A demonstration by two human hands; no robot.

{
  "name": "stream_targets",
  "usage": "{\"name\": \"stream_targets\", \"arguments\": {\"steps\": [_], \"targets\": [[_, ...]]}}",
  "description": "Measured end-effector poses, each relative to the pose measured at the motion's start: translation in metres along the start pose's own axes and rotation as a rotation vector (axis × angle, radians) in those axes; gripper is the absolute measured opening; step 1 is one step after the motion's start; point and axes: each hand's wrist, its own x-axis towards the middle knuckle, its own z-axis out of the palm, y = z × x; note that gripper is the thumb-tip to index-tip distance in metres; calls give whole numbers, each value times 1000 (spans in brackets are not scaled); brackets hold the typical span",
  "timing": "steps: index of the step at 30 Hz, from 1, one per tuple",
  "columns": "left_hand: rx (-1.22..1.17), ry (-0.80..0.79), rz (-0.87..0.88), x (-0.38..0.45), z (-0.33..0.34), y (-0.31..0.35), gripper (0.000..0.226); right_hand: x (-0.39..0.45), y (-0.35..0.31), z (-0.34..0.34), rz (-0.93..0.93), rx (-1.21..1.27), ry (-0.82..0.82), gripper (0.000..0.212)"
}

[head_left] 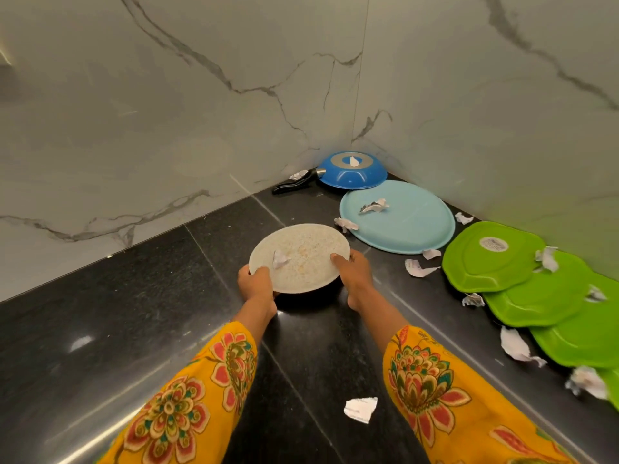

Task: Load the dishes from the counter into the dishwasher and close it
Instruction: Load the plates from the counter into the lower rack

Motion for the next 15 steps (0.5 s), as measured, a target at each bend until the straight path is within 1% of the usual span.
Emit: {"name": "stream_targets", "arguments": {"steps": [3,7,9,12,14,15], "targets": [[32,-101,-11,-32,-9,-10,34,-26,12,-20,62,71,72,45],[80,-241,-53,-72,-25,-25,39,-69,30,-48,118,110,170,41],[48,-309,-83,-97,-32,-30,36,-94,34,-66,99,120,233,38],[-36,-419,-132,-145,-43,-32,17,-135,35,-96,30,170,320,27],[-68,-499,-175,-174,-51,-36,21,-166,36,-116,5,239,359,18],[-79,-538,-191,-187,-54,-40,22,-185,38,-125,-5,277,379,18]]}}
